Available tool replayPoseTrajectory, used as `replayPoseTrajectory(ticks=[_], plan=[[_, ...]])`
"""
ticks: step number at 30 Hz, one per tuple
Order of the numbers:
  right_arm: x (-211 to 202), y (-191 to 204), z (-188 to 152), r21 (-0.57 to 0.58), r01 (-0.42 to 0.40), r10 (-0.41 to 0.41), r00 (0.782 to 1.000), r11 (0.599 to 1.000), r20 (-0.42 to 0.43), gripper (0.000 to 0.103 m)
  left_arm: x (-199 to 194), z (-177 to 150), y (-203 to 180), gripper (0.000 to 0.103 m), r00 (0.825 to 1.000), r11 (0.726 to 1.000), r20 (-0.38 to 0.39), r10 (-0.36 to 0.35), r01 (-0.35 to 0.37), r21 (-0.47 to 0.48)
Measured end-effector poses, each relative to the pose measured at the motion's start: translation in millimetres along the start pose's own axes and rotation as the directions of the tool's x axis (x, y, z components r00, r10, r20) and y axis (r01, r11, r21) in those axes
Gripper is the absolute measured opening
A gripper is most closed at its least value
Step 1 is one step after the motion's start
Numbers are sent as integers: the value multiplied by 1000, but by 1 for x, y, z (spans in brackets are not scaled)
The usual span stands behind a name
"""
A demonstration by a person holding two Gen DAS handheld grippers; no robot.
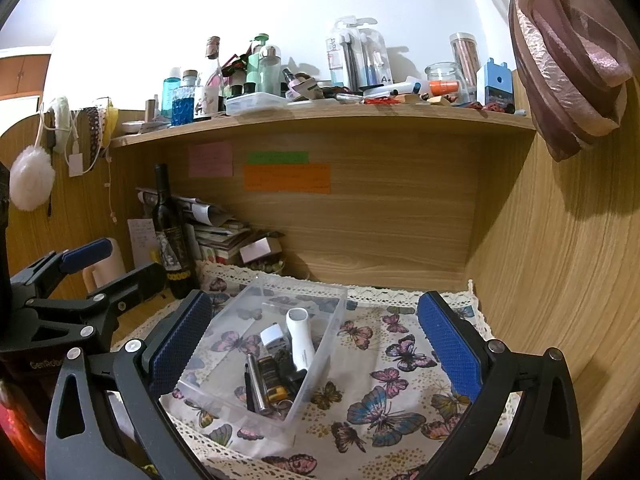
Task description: Organize rigid objects
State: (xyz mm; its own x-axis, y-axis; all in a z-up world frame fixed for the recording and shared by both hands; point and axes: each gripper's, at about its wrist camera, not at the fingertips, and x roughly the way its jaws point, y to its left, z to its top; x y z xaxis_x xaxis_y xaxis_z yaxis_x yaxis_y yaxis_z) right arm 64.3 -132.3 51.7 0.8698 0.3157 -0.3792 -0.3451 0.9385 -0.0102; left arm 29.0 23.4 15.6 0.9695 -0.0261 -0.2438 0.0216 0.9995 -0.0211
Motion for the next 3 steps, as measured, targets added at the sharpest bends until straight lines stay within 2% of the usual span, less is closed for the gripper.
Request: replayPoseTrajectory(ticks=[3], plan=[[0, 1, 0, 2, 1, -1, 1000, 1000, -1, 103, 0, 1, 0, 103, 1000, 1000, 1, -6, 6, -3]])
